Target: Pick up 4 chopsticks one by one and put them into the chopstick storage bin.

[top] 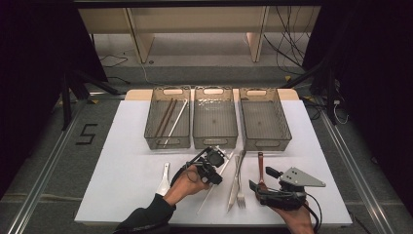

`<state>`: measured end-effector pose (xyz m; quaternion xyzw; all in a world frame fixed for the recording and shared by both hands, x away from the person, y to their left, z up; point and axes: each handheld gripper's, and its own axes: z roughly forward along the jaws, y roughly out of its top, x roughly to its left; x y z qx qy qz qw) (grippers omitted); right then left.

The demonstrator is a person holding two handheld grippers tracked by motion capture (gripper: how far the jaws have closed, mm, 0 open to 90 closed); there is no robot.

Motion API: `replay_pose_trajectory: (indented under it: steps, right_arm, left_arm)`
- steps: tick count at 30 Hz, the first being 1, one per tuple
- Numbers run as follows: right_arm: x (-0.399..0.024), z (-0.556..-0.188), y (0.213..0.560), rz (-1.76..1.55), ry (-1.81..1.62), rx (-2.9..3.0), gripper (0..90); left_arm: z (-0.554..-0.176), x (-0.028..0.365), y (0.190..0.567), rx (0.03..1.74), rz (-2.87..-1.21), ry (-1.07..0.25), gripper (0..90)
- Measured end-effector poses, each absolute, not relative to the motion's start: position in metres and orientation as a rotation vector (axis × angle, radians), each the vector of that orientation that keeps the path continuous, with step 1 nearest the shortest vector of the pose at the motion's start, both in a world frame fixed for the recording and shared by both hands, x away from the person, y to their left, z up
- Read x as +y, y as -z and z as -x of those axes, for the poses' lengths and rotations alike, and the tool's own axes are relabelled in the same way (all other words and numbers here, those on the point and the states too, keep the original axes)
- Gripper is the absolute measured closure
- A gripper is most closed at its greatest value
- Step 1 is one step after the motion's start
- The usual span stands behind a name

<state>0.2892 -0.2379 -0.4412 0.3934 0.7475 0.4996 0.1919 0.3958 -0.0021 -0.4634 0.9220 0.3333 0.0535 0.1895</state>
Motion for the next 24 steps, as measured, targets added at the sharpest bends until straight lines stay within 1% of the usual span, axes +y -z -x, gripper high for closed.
replay_pose_trajectory:
  steps: [2,3,4,6,12,15,21,24]
  right_arm:
    - [-0.238,-0.289,0.441,-1.105,-1.403,2.099,24.3]
    - [-0.238,-0.289,0.441,-1.105,-1.403,2.099,24.3]
    - [-0.238,-0.289,0.441,-1.105,-1.404,2.098,24.4]
    - [-0.238,-0.29,0.441,-1.106,-1.404,2.099,24.4]
    - [-0.238,-0.29,0.442,-1.106,-1.405,2.099,24.4]
    - [-0.237,-0.29,0.442,-1.102,-1.404,2.1,24.4]
    - [-0.237,-0.29,0.442,-1.1,-1.402,2.1,24.3]
    - [-0.237,-0.29,0.442,-1.106,-1.404,2.1,24.4]
  left_arm:
    - [-0.397,-0.001,0.463,0.935,-2.598,-0.145,67.9]
    - [-0.398,-0.001,0.463,0.933,-2.602,-0.144,67.9]
    - [-0.399,-0.001,0.462,0.931,-2.614,-0.145,72.0]
    - [-0.399,-0.002,0.462,0.933,-2.619,-0.145,75.2]
    - [-0.402,0.0,0.462,0.939,-2.615,-0.111,77.1]
    - [-0.402,-0.002,0.461,0.94,-2.624,-0.124,78.0]
    - [-0.4,-0.009,0.461,0.954,-2.669,-0.16,75.1]
    - [-0.402,-0.011,0.46,0.973,-2.679,-0.142,74.9]
